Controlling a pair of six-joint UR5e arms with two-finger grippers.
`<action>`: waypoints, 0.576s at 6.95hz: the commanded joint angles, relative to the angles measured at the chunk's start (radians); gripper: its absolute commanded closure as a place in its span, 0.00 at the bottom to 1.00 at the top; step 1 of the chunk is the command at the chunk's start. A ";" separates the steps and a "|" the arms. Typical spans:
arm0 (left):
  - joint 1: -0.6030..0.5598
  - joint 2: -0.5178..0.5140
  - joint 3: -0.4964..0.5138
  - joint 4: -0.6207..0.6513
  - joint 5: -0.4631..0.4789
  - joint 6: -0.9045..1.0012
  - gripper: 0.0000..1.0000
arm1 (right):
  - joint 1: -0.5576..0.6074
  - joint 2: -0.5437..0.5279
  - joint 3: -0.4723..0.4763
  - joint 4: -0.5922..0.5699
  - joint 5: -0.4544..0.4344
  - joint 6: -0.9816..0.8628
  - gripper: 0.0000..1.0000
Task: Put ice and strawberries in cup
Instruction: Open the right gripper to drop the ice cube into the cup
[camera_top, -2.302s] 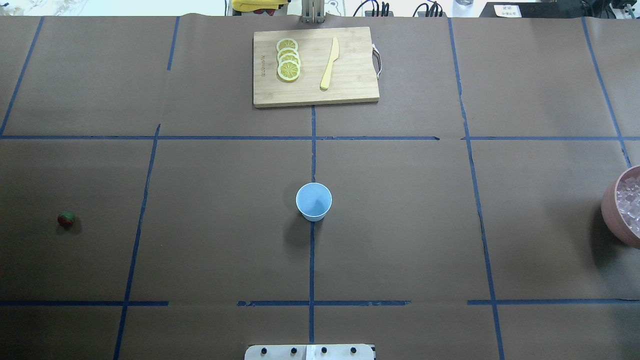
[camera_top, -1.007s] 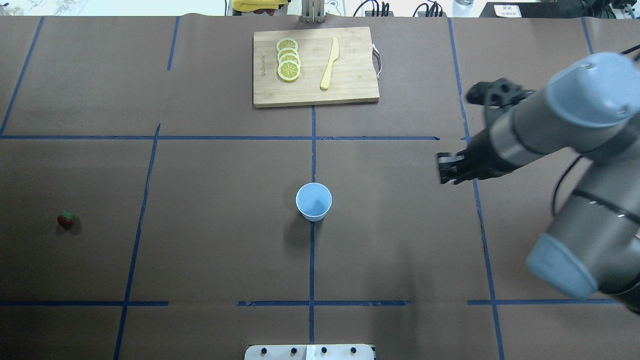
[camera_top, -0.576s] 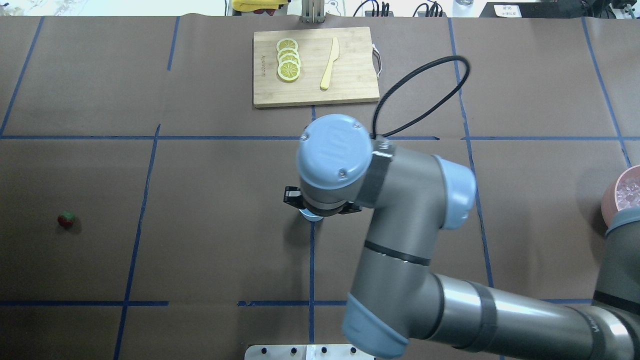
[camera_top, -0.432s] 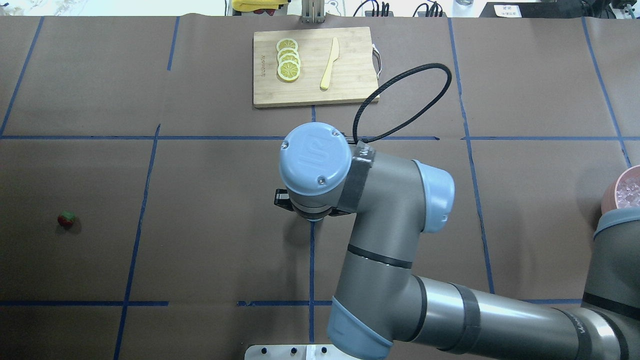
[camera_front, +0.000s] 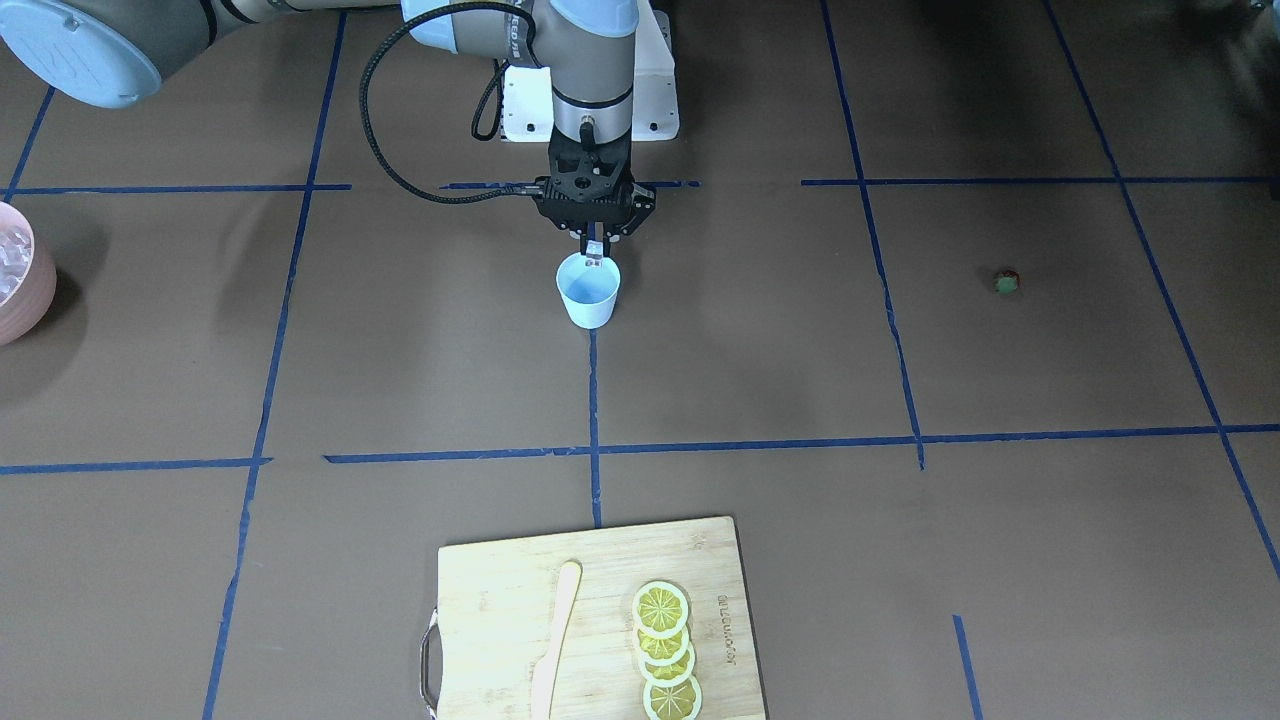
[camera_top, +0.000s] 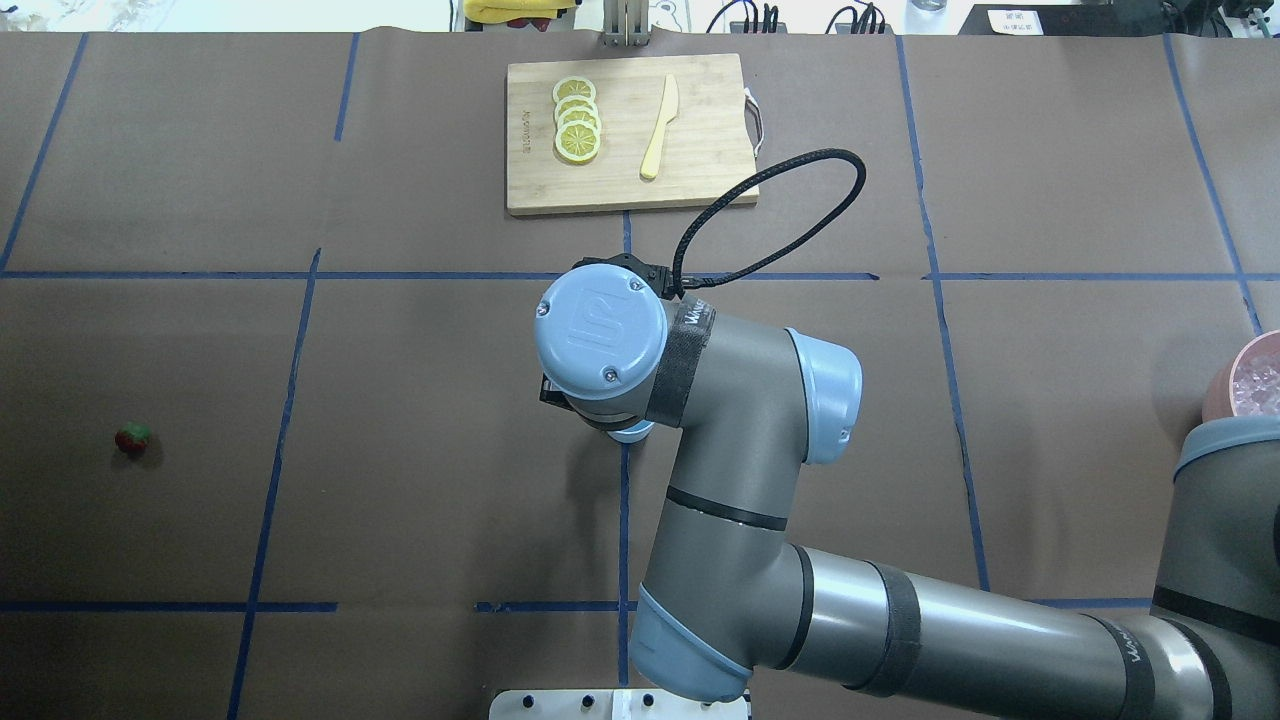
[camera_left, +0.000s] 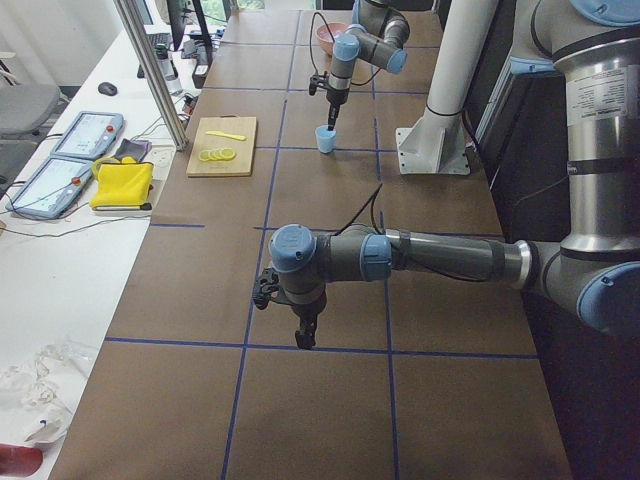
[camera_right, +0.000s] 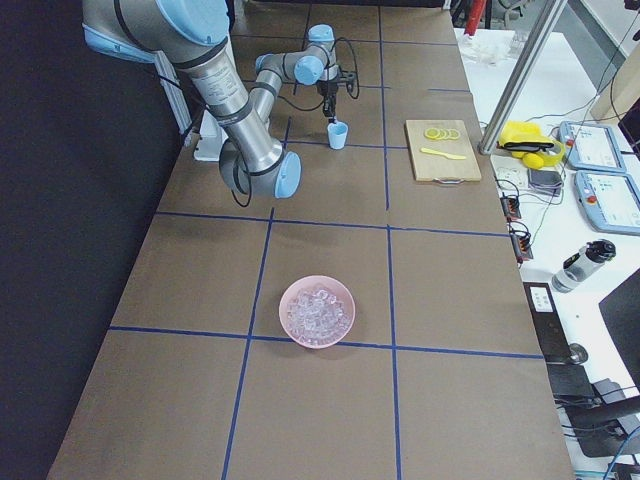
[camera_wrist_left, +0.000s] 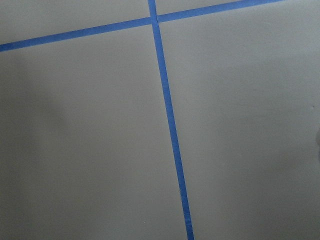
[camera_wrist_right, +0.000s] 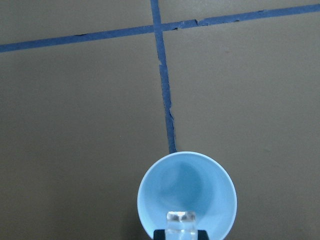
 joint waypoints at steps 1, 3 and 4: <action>0.000 0.000 -0.001 -0.001 0.001 0.000 0.00 | 0.001 -0.001 -0.010 0.008 -0.035 -0.004 1.00; 0.000 0.000 -0.001 -0.001 0.001 0.000 0.00 | 0.001 -0.006 -0.010 0.008 -0.034 -0.012 0.76; 0.000 0.000 -0.001 -0.001 0.001 0.000 0.00 | -0.008 -0.024 -0.004 0.008 -0.037 -0.007 0.02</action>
